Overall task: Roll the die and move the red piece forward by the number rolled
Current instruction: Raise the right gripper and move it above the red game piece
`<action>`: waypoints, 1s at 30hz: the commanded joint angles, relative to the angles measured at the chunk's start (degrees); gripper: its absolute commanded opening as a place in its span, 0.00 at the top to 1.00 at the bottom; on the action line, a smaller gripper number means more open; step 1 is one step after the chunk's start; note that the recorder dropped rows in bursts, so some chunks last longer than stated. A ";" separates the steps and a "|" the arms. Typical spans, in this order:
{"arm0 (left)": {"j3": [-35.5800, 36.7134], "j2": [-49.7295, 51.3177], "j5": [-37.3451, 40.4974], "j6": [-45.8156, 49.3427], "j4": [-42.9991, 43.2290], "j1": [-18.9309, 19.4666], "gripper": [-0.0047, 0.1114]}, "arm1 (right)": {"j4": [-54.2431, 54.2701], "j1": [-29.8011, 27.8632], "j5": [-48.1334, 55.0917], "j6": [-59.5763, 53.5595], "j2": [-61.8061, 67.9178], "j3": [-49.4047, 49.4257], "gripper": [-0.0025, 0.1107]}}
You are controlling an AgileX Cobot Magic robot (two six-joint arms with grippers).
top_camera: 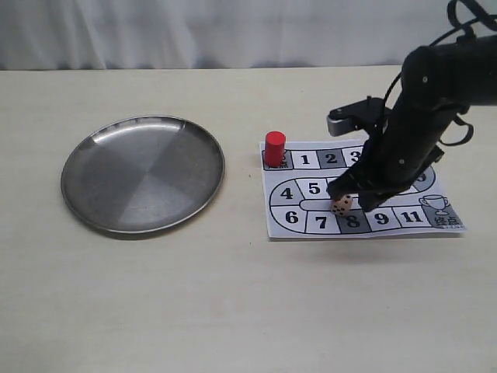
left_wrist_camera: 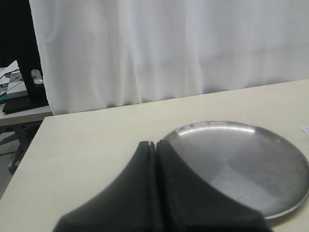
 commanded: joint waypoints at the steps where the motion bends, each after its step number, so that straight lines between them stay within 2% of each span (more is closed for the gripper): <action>1: 0.10 -0.31 -0.47 0.05 0.08 -0.25 0.96 | 0.36 -0.32 2.28 0.49 -2.27 -5.81 0.94; 4: 0.10 -0.31 -0.47 0.05 0.08 -0.25 0.96 | 3.63 -0.21 -0.50 0.64 -2.51 -8.26 0.94; 6: 0.10 -0.31 -0.47 0.05 0.08 -0.25 0.96 | 4.31 -0.07 -4.92 -0.80 -2.39 -8.81 0.90; 10: 0.10 -0.31 -0.47 0.05 0.08 -0.25 0.96 | 4.58 1.23 -13.78 -1.17 -1.68 -8.67 0.68; 13: 0.10 -0.31 -0.47 0.05 0.08 -0.25 0.96 | 4.31 3.20 -18.52 -1.17 -0.16 -8.67 0.47; 15: 0.10 -0.31 -0.47 0.05 0.08 -0.25 0.96 | 4.31 4.23 -20.25 -1.19 1.16 -8.67 0.39; 19: 0.10 -0.31 -0.47 0.05 0.08 -0.25 0.96 | 4.42 5.16 -24.28 -2.33 3.63 -9.50 0.33; 30: 0.10 -0.31 -0.47 0.05 0.08 -0.25 0.96 | 4.86 5.83 -20.53 -1.63 13.08 -21.03 0.33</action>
